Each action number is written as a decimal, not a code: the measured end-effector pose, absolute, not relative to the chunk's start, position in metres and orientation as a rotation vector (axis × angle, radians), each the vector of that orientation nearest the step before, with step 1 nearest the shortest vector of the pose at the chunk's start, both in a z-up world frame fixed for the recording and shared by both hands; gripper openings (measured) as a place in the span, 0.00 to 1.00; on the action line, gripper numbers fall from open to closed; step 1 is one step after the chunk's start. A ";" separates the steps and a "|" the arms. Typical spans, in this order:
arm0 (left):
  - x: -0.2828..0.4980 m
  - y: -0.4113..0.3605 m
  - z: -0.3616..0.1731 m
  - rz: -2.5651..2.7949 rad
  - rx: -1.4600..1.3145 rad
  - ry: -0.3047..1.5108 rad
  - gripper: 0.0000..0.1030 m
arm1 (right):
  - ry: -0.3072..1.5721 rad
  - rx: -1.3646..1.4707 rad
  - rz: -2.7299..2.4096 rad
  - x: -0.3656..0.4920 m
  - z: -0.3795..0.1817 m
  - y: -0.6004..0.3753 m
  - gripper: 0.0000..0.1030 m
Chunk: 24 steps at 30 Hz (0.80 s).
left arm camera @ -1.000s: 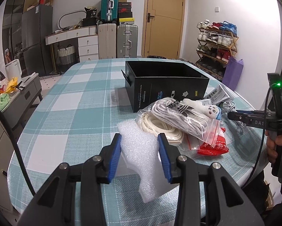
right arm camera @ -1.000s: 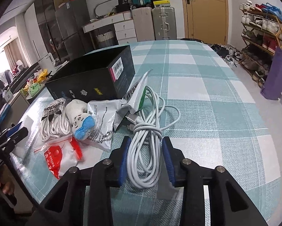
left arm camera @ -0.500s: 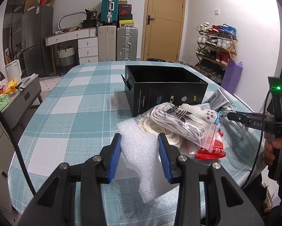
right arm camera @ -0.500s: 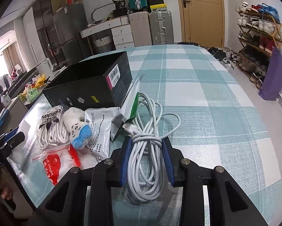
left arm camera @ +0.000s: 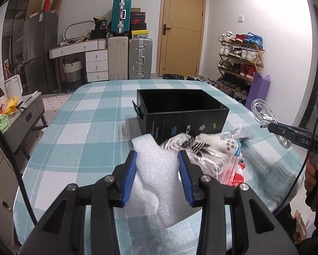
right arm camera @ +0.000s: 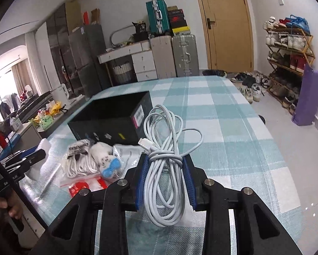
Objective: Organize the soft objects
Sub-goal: 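Lift the foam with the left tool while the right tool carries the cable toward the black box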
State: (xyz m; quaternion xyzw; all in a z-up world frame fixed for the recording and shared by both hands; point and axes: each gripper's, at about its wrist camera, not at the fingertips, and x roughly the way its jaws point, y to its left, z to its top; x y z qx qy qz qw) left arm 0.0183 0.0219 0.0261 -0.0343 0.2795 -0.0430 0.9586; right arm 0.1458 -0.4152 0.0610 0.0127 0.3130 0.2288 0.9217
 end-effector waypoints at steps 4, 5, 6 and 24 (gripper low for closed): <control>0.024 0.020 0.034 -0.094 -0.065 0.550 0.37 | 0.615 0.009 0.504 0.141 0.073 -0.408 0.31; 0.025 0.018 0.037 -0.096 -0.062 0.544 0.37 | 0.610 0.004 0.510 0.141 0.076 -0.405 0.31; 0.027 0.018 0.038 -0.100 -0.060 0.541 0.37 | 0.606 0.003 0.516 0.140 0.078 -0.404 0.31; 0.074 0.004 0.070 -0.143 -0.029 0.492 0.37 | 0.572 -0.027 0.626 0.162 0.102 -0.368 0.31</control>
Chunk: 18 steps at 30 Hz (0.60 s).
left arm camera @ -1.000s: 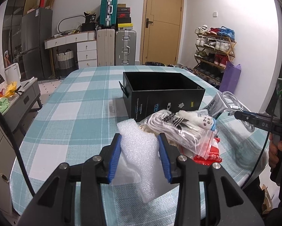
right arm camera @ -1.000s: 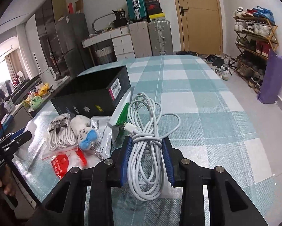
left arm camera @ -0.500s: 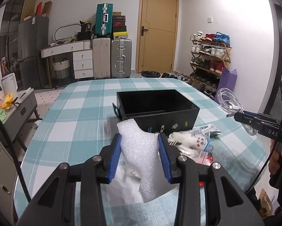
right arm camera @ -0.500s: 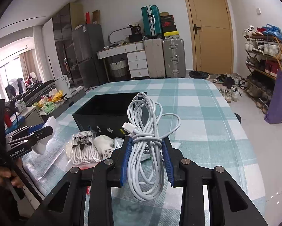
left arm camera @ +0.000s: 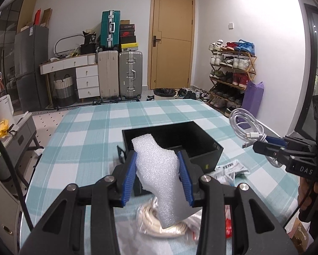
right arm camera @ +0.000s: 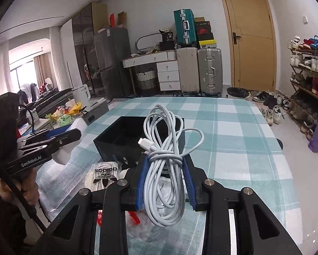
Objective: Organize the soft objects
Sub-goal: 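Lift the foam with the left tool while the right tool carries the cable toward the black box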
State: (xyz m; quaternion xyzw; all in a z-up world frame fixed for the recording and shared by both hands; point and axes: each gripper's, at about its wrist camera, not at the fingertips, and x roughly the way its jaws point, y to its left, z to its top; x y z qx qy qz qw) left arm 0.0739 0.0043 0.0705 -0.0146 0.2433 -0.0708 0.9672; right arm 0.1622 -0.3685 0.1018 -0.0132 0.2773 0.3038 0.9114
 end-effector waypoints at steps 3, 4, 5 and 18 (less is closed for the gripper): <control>0.084 0.000 0.072 -0.153 -0.026 0.493 0.37 | 0.572 -0.032 0.639 0.171 0.104 -0.363 0.31; 0.088 -0.001 0.073 -0.157 -0.027 0.495 0.37 | 0.573 -0.036 0.642 0.175 0.105 -0.360 0.31; 0.091 -0.002 0.073 -0.160 -0.028 0.496 0.37 | 0.574 -0.039 0.646 0.179 0.106 -0.357 0.31; 0.135 -0.002 0.065 -0.158 -0.044 0.534 0.37 | 0.598 -0.084 0.707 0.222 0.110 -0.326 0.31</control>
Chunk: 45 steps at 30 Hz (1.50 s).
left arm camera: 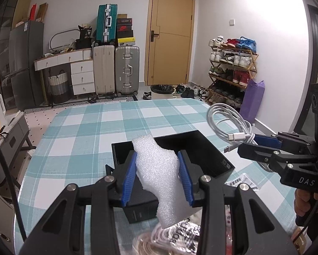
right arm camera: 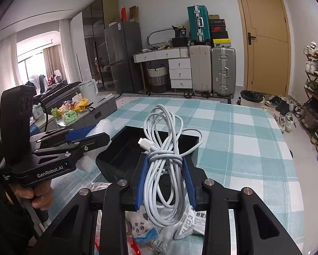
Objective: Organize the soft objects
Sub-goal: 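Lift the foam with the left tool while the right tool carries the cable toward the black box, then lower the foam and cable into the black box and open both tools, then move the right tool to the white medicine sachet and grasp it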
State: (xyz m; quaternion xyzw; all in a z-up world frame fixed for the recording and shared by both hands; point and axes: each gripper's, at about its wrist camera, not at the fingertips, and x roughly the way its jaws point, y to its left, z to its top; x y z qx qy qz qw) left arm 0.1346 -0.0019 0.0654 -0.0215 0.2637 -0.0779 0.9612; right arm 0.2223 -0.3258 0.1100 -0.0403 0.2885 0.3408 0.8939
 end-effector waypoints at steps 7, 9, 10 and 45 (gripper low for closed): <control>0.155 -0.001 0.055 -0.145 -0.050 0.576 0.37 | 0.636 -0.117 0.735 0.246 0.099 -0.305 0.31; 0.160 -0.002 0.052 -0.142 -0.047 0.583 0.37 | 0.641 -0.127 0.741 0.252 0.097 -0.300 0.31; 0.162 -0.003 0.052 -0.138 -0.045 0.584 0.37 | 0.645 -0.131 0.745 0.255 0.095 -0.296 0.31; 0.132 -0.001 0.056 -0.100 -0.017 0.565 1.00 | 0.606 -0.098 0.674 0.230 0.096 -0.336 0.99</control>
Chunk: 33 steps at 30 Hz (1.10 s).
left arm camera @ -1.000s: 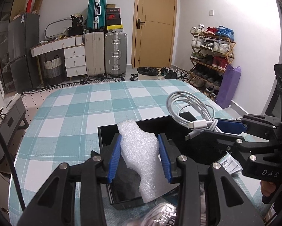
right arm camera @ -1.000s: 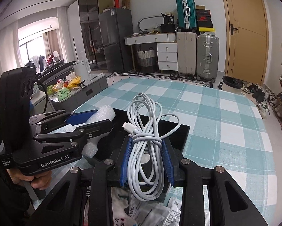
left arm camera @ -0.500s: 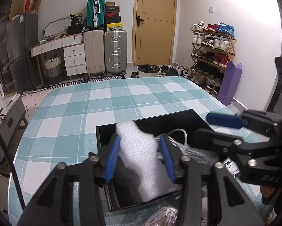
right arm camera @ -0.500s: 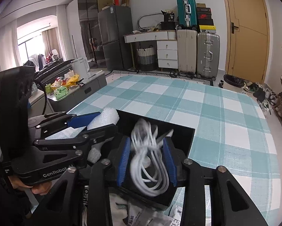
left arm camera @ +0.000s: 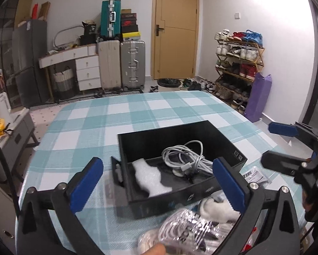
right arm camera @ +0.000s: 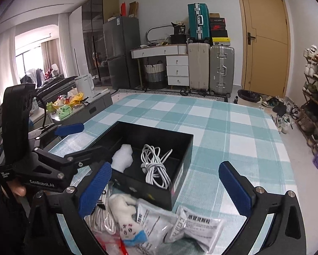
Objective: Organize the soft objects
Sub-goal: 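Move the right tool to the white medicine sachet and grasp it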
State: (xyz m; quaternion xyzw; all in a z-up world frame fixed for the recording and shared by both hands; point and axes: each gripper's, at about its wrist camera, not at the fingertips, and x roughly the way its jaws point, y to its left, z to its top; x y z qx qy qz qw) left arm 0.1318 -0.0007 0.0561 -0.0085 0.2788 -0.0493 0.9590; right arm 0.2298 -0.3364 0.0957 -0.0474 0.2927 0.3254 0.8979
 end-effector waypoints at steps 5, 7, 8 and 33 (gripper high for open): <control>0.116 0.002 0.054 -0.109 -0.016 0.562 1.00 | 0.614 -0.083 0.651 0.224 0.093 -0.355 0.99; 0.112 0.003 0.054 -0.099 -0.010 0.563 1.00 | 0.612 -0.077 0.648 0.223 0.092 -0.360 0.99; 0.109 0.004 0.054 -0.098 -0.013 0.564 1.00 | 0.618 -0.085 0.648 0.223 0.091 -0.361 0.99; 0.084 0.010 0.017 -0.100 -0.067 0.632 1.00 | 0.802 -0.241 0.586 0.231 0.053 -0.375 1.00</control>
